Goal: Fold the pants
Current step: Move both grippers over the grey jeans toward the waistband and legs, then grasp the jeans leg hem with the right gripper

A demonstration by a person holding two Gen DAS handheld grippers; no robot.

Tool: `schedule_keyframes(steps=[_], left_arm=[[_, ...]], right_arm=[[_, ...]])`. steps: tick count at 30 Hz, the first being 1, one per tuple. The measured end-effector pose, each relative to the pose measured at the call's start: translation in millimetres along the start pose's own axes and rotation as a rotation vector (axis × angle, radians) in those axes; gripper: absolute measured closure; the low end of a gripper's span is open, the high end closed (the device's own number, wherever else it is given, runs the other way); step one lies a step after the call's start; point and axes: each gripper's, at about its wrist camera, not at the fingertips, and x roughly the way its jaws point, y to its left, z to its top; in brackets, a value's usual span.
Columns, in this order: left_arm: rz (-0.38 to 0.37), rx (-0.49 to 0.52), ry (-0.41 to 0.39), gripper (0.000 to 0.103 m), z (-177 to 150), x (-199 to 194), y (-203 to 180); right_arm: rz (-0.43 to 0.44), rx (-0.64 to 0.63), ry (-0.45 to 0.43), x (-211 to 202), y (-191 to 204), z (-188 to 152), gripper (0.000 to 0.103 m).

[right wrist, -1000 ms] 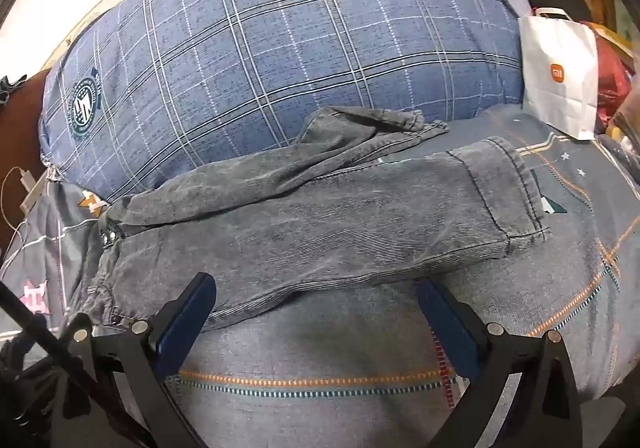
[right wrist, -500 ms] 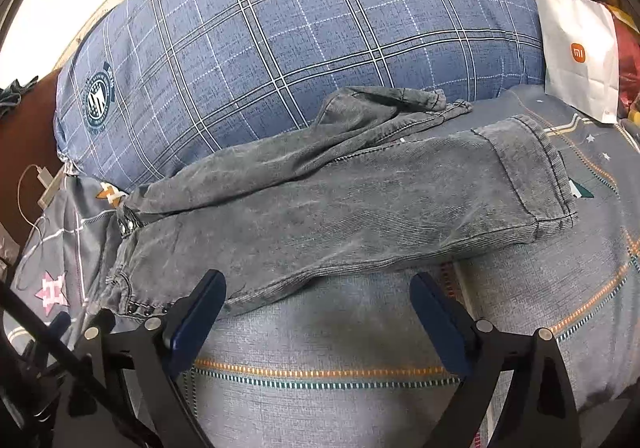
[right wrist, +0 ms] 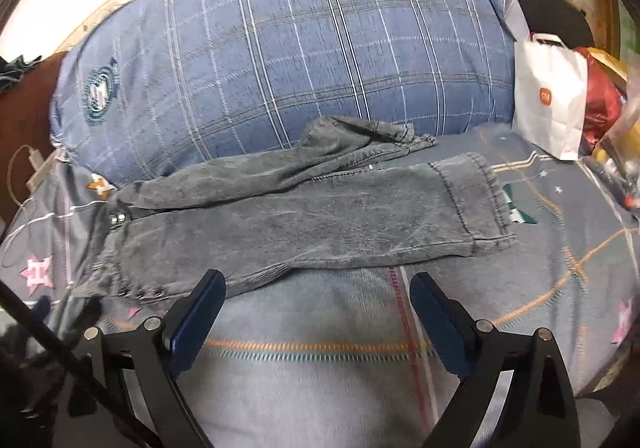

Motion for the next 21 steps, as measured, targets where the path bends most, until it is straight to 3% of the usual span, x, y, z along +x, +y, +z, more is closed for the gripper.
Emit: schedule_keyframes(steps=[3,10,16,21], left_arm=[[-0.052,0.011,0.011,0.005,2,-7,-1],[-0.038,-0.028,-0.024,0.005,16,-37,13],[-0.051,-0.003,-0.099,0.005,74,-65,8],[-0.080,0.017,-0.116,0.005,129,-45,5]], right_arm=[[-0.006,0.029,0.009,-22,0,11,0.006],[0.027,0.024,-0.049,-59,7,49,0.006],[0.086,-0.001,-0.073,-66,7,85,0.006],[0.083,0.000,-0.094,-52,2,134,0.006]])
